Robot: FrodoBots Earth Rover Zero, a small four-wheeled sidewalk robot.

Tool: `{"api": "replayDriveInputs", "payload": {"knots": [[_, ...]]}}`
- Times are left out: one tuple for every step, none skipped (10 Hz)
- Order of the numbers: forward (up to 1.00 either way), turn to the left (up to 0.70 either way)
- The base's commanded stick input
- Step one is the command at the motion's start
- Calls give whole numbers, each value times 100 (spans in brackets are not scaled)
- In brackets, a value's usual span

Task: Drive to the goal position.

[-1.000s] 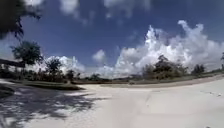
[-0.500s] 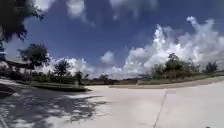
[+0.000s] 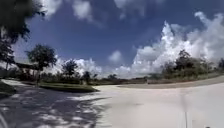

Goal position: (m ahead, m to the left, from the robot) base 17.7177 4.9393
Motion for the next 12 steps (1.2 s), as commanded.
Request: {"api": "replayDriveInputs", "payload": {"knots": [[85,0],[85,0],[85,0],[85,0],[85,0],[85,0],[85,0],[85,0],[85,0],[85,0],[85,0],[85,0]]}}
